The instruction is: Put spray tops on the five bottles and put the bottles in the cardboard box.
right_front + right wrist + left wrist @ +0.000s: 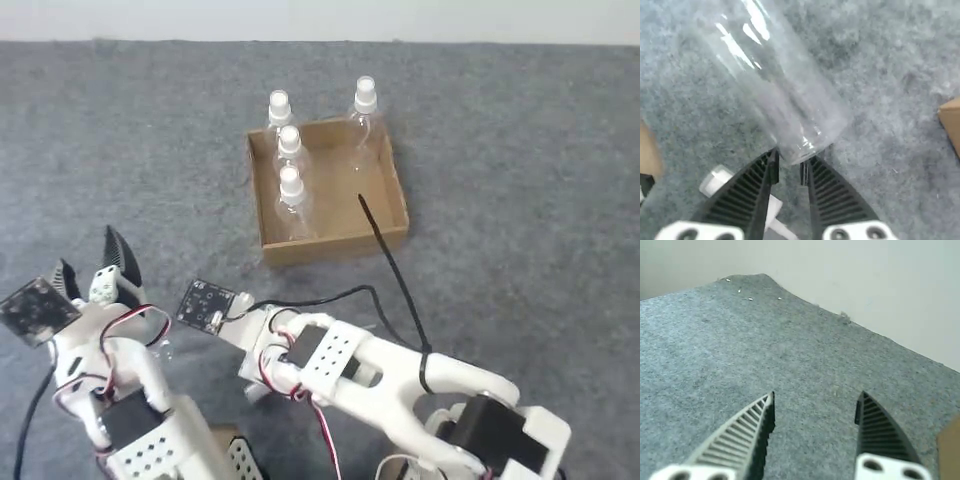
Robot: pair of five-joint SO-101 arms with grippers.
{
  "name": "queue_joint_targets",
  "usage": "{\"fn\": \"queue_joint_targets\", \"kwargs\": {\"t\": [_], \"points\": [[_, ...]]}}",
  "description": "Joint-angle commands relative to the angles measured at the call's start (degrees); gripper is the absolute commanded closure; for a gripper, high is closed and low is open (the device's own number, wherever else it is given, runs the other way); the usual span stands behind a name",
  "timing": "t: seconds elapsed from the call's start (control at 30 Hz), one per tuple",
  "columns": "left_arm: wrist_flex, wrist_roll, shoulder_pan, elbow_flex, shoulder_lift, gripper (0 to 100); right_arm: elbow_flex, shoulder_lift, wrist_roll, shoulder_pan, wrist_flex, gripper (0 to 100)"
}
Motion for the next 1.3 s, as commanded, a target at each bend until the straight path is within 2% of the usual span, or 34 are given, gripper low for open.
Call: {"fn": "queue_joint_targets", "kwargs": {"t": [0.0,0.1,0.2,0.33,0.43,0.53,0.73,0.93,1.17,1.27], "points": [[-1.93,0.53,-0.18,-1.19,-0.70,75,-1.93,-3.12,1.32,2.33,3.30,97.6],[-1.93,0.53,-0.18,-1.19,-0.70,75,-3.34,-7.43,1.32,3.65,9.10,94.0],[-1.93,0.62,-0.35,-1.19,-0.70,75,-3.87,-11.38,1.32,4.18,13.58,82.8],[-2.02,0.62,-1.58,-1.45,-0.70,75,-3.69,-13.41,1.32,3.82,14.20,66.8],[-3.34,2.99,-5.19,-1.54,-0.70,75,-3.87,-13.41,1.41,3.74,14.20,60.7],[-4.04,5.89,-7.47,-1.54,-0.70,75,-3.96,-13.41,4.31,2.59,14.20,59.6],[-4.04,5.89,-7.82,-1.54,-0.70,75,-4.57,-13.41,9.67,-2.07,14.55,59.6],[-4.04,5.89,-7.82,-1.54,-0.70,75,-10.37,-13.05,13.36,-2.68,19.38,59.6],[-4.04,5.89,-7.82,-1.54,-0.70,75,-24.26,1.36,18.55,-3.03,24.31,59.6],[-4.04,5.89,-7.82,-1.54,-0.70,75,-29.45,8.13,23.12,-4.79,26.86,59.6]]}}
